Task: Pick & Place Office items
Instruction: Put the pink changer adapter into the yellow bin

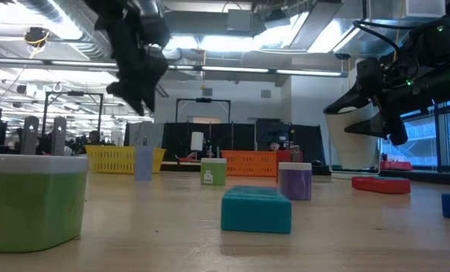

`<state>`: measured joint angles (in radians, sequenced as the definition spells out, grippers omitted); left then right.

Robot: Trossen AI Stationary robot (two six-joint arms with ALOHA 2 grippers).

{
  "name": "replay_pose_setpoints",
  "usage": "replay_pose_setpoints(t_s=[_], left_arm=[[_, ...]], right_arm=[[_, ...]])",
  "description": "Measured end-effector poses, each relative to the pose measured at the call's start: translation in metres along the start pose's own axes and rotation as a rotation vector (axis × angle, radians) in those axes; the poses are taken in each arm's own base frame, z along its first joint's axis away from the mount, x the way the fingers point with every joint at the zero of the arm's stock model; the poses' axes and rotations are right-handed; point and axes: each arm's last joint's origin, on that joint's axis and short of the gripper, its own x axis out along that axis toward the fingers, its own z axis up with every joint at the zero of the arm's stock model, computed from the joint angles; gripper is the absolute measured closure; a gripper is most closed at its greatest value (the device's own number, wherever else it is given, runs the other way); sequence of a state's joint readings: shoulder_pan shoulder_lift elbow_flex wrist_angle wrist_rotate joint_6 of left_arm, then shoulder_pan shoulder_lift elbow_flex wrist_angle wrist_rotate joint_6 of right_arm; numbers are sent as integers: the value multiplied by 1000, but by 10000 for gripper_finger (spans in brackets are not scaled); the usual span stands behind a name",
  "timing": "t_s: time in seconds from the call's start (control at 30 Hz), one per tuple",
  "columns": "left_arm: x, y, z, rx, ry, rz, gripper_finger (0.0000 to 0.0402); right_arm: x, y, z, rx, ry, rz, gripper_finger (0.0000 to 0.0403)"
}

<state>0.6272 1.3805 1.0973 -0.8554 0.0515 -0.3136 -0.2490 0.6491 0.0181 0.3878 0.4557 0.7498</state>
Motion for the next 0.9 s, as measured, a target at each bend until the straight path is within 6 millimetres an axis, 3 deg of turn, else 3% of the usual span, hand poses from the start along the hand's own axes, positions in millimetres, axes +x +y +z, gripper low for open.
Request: replay_pose_setpoints(t_s=[0.2, 0.47, 0.7, 0.9], left_arm=[[-8, -48, -15, -24, 58, -221, 219], [-15, -112, -62, -1, 140, -254, 226], [-27, -150, -109, -93, 188, -248, 226], [-40, -169, -152, -193, 237, -206, 217]], right_arm=[[0, 0, 0, 0, 0, 0, 56], [0, 0, 0, 0, 0, 0, 56], [0, 0, 0, 0, 0, 0, 56], [0, 0, 0, 0, 0, 0, 56]])
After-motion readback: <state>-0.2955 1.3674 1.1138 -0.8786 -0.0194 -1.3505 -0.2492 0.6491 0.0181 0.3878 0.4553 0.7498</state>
